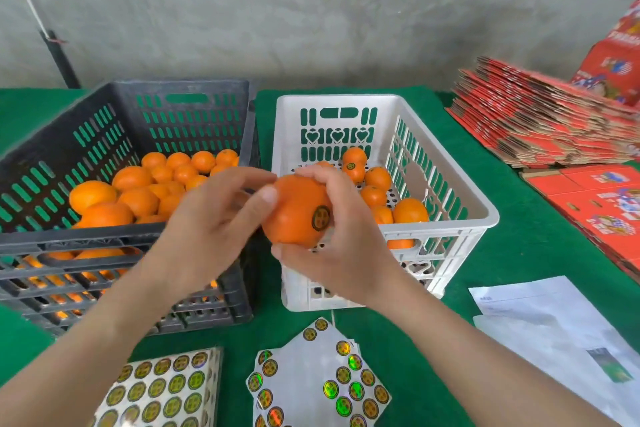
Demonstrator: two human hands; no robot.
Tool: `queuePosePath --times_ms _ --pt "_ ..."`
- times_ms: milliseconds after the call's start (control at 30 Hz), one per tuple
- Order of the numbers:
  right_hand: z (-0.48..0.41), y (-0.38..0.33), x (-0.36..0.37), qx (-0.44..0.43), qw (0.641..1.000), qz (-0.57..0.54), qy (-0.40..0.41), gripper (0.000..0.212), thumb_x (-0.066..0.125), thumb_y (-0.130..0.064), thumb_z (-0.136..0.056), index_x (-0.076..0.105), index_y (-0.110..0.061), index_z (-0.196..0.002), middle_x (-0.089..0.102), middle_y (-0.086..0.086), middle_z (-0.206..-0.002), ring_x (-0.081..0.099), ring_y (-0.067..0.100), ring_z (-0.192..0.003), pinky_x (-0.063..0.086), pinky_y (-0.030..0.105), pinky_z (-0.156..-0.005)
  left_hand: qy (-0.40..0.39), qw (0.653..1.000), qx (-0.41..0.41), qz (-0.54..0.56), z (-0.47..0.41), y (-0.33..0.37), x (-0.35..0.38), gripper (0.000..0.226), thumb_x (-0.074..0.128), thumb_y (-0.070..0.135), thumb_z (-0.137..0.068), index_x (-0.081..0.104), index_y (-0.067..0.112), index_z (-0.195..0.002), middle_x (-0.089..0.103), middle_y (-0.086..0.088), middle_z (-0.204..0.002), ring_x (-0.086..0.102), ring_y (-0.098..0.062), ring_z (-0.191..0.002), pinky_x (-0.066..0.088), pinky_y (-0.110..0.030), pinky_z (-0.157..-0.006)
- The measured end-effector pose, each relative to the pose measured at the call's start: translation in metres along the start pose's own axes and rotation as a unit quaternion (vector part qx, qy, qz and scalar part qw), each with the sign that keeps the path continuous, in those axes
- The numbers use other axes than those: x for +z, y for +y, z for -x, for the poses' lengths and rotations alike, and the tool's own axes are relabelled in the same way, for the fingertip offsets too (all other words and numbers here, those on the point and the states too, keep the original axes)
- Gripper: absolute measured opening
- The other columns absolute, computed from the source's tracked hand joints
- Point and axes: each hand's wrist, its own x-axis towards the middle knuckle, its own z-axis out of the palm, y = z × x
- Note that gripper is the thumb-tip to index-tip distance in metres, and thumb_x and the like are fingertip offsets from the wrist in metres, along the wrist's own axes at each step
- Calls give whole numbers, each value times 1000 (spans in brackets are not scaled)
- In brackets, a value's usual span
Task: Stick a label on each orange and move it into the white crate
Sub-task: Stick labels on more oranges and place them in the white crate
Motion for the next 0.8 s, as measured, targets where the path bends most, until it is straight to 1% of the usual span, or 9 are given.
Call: queuePosePath --times_ms 100,200,300,367,467,600,667,733,800 --pt "-55 24 -23 66 991 107 -51 66 79 -28 -68 38 -31 -121 41 -11 -115 40 5 -99 37 19 -71 99 970 -27 -219 -38 -26 -23 22 51 33 -94 64 20 -107 60 11 -90 55 -3 -75 37 -15 -64" --pt "-103 64 -31 142 928 274 -210 61 77 -24 -68 46 -17 -120 51 -2 -104 48 16 -92 39 27 -66 57 936 -134 -321 -51 -65 -31 21 56 22 -93 65 11 -108 66 -5 -97 54 -22 -80 40 -31 -68" --pt "-121 102 -13 174 808 399 -396 48 71 -23 -73 52 -13 -116 54 -1 -91 54 19 -76 42 28 -57 69 931 -148 -328 -49 -78 -27 17 60 22 -91 68 9 -98 66 -10 -90 51 -22 -75 39 -31 -63" --pt "-123 125 -2 197 740 445 -464 52 66 -24 -80 48 -13 -127 54 2 -107 54 19 -82 47 31 -66 97 930 -135 -328 -48 -78 -26 14 62 22 -89 68 10 -94 59 -2 -77 50 -21 -69 38 -30 -56" --pt "-121 144 6 217 713 447 -496 67 69 -24 -81 36 -16 -139 42 10 -139 46 31 -121 44 43 -95 98 936 -133 -312 -47 -77 -24 14 61 14 -86 68 9 -98 55 2 -75 51 -19 -66 38 -27 -52" --pt "-119 137 -1 186 675 484 -524 68 68 -26 -83 34 -17 -140 48 8 -133 48 31 -120 42 37 -87 107 945 -175 -254 -49 -81 -37 20 55 2 -87 65 10 -103 64 -4 -79 53 -14 -63 42 -29 -53" --pt "-129 119 -8 143 768 475 -405 54 66 -26 -83 43 -13 -130 55 8 -121 52 30 -112 45 39 -87 136 938 -188 -259 -47 -86 -59 25 51 1 -87 66 12 -104 68 -7 -85 59 -22 -70 44 -27 -55" --pt "-149 90 -4 84 918 362 -139 36 60 -21 -87 52 -9 -120 60 10 -113 57 29 -106 47 37 -87 150 921 -211 -292 -45 -95 -85 27 51 2 -85 67 13 -103 69 -10 -93 61 -28 -81 42 -29 -63" --pt "-166 55 17 -5 977 200 70 21 58 -11 -87 62 -6 -106 67 10 -98 62 27 -92 46 31 -81 125 906 -247 -321 -39 -105 -100 24 53 5 -85 68 13 -102 68 -13 -99 57 -28 -84 40 -31 -70"
